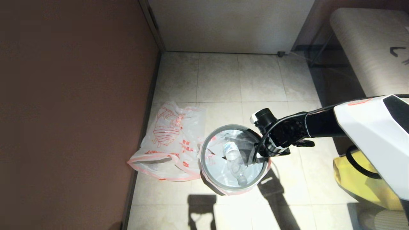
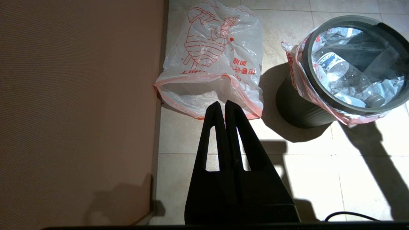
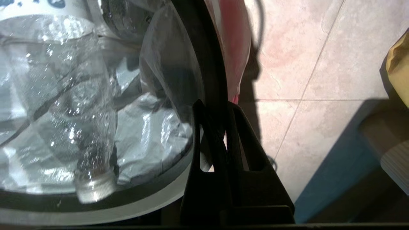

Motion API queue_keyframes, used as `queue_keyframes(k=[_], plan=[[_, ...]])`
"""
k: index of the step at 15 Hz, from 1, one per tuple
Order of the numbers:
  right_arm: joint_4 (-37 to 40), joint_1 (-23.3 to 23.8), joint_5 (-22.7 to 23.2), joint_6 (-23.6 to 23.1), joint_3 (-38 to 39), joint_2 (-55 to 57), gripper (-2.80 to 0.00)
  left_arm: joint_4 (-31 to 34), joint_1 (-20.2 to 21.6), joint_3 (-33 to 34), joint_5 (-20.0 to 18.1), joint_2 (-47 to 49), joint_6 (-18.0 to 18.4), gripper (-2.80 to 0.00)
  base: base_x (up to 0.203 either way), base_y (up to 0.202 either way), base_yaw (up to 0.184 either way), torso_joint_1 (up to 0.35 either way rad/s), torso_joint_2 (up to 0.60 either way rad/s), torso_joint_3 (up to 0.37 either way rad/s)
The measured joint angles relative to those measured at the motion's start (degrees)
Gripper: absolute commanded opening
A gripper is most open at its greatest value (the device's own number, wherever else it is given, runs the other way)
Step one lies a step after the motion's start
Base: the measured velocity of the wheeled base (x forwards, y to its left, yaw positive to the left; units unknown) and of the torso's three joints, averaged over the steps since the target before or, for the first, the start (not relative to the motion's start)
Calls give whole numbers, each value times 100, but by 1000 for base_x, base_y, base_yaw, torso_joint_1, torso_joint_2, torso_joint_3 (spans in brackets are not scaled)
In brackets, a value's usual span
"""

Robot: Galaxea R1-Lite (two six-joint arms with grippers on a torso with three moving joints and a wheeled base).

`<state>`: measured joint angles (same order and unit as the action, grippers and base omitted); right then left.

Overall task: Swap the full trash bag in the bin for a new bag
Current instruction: Place the trash can ring on the floor

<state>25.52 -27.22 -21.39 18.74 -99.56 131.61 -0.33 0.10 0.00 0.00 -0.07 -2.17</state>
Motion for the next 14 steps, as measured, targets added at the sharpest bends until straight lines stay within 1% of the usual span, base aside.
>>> queue_keyframes(k=[5,11,14], plan=[[288,-30,411,243,14,-256,-280,2,-2,0,0,0,0,-280,0,0,0,0,0,0],[547,-34,1307,550,6,-353,-280,0,-2,0,0,0,0,-280,0,0,0,0,0,0],[716,-26,1598,614,6,-433,-280,2,-2,0,0,0,0,-280,0,0,0,0,0,0]])
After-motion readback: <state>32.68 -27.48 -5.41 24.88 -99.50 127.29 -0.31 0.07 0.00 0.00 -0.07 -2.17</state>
